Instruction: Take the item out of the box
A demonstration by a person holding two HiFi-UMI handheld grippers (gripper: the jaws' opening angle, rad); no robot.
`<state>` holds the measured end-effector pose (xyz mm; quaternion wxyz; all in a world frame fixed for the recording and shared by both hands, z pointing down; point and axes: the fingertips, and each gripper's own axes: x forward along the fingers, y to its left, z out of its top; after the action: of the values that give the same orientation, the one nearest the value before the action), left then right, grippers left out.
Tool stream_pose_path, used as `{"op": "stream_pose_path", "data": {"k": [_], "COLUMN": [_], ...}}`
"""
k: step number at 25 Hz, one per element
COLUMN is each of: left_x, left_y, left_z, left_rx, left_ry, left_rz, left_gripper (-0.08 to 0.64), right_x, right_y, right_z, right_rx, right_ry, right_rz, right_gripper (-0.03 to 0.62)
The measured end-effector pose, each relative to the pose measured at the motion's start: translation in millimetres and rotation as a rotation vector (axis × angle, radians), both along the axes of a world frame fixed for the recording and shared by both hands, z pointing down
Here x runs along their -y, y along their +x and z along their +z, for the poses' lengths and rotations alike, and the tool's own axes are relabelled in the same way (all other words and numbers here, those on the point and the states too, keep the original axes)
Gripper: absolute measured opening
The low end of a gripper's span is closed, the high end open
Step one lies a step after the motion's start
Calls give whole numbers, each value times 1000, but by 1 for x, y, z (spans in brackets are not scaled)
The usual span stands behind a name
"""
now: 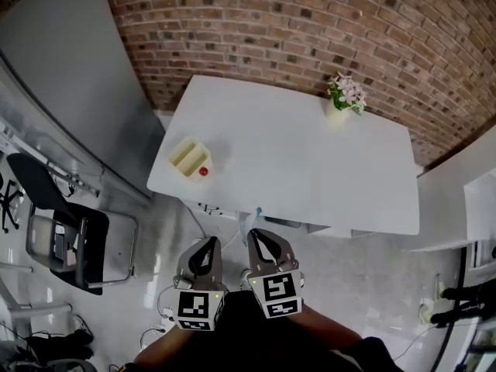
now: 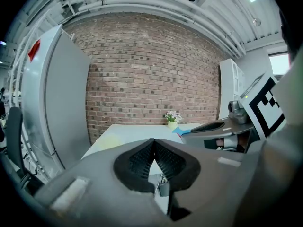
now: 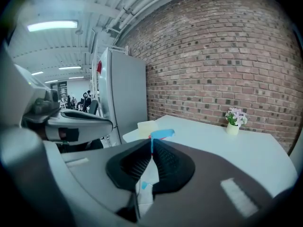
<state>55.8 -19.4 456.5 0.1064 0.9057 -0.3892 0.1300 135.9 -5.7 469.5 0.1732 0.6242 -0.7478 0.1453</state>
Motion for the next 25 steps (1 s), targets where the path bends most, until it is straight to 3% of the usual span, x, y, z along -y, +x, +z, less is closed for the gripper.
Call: {"op": "stream_pose_path", "data": {"k": [7, 25], "left_x": [-27, -54], "left_y": [4, 19], "left_z": [-2, 4], "left_rx": [42, 32], "left_ry": [29, 40], "left_rz": [44, 42], "left_gripper": [5, 4], "right_x": [-26, -58], "right_y": [4, 15], "right_z": [-4, 5], "right_rx": [20, 5], "right_ry": [18, 2], "right_rz": [8, -25], "right_gripper": [12, 6]}}
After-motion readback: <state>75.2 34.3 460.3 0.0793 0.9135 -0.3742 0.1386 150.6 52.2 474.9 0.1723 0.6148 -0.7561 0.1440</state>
